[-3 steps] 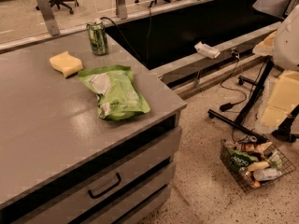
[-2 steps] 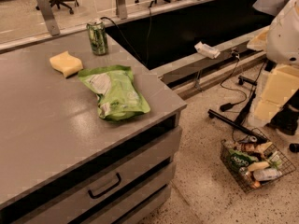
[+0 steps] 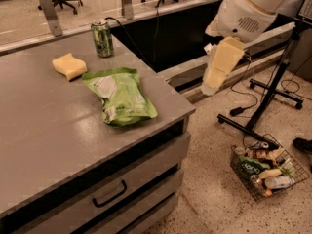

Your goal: Pick green rice chip bag

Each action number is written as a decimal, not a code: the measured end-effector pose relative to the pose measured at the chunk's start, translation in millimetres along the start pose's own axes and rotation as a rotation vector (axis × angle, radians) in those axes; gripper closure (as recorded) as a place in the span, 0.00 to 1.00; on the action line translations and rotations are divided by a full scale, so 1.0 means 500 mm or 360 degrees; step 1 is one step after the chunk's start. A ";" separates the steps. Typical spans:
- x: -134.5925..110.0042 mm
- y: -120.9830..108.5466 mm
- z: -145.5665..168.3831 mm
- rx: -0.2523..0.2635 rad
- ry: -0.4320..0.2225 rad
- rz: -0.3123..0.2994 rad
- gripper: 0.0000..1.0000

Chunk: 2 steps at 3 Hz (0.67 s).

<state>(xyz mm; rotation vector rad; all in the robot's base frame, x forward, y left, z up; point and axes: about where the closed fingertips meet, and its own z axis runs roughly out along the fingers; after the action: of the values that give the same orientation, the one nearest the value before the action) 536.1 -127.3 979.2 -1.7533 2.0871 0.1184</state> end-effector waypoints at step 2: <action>-0.225 -0.063 0.141 -0.0180 -0.0213 0.0023 0.00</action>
Offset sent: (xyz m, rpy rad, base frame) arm 0.0901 0.1845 -0.0338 0.2052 0.1783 -0.0461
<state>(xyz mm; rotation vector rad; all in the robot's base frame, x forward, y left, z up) 598.3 -7.2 961.5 -1.7434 2.0326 0.3545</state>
